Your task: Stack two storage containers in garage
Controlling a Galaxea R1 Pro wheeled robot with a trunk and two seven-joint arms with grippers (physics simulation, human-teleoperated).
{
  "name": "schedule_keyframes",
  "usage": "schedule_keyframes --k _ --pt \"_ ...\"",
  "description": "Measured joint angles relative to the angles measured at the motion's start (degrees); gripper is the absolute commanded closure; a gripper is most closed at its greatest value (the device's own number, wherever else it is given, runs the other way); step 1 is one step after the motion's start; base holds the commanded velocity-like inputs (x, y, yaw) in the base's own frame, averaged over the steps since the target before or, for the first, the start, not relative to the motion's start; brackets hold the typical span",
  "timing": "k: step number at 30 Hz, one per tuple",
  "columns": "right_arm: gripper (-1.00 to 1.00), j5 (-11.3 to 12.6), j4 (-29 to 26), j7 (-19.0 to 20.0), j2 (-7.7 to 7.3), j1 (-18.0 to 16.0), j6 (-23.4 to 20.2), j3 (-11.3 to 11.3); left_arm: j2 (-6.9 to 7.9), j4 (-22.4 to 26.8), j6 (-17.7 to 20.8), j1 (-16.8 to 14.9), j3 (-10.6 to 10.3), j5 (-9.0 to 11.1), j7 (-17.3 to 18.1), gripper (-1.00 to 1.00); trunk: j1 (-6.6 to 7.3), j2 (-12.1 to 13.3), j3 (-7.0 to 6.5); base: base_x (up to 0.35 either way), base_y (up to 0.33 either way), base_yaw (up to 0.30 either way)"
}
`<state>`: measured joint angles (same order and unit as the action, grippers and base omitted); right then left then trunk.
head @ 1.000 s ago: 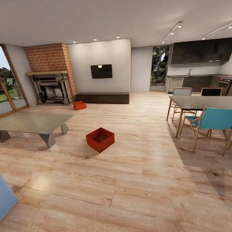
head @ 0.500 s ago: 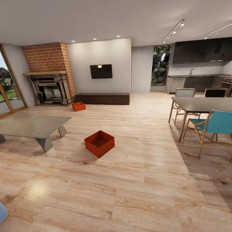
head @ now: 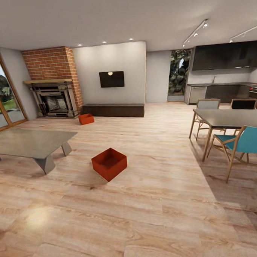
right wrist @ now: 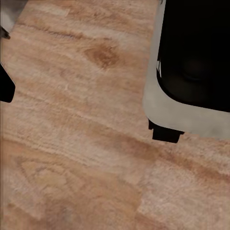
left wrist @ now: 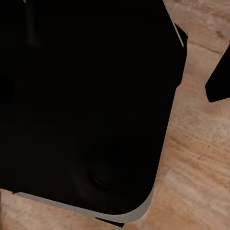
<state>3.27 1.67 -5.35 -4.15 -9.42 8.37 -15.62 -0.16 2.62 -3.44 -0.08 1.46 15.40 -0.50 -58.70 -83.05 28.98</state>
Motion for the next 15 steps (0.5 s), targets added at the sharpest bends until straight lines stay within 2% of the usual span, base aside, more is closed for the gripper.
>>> schedule_keyframes --k 15 --pt "-1.00 0.0 0.0 0.0 0.00 0.0 0.0 0.0 -0.01 0.0 0.0 0.0 0.0 0.0 0.0 -1.00 0.00 0.0 0.00 0.324 0.000 0.000"
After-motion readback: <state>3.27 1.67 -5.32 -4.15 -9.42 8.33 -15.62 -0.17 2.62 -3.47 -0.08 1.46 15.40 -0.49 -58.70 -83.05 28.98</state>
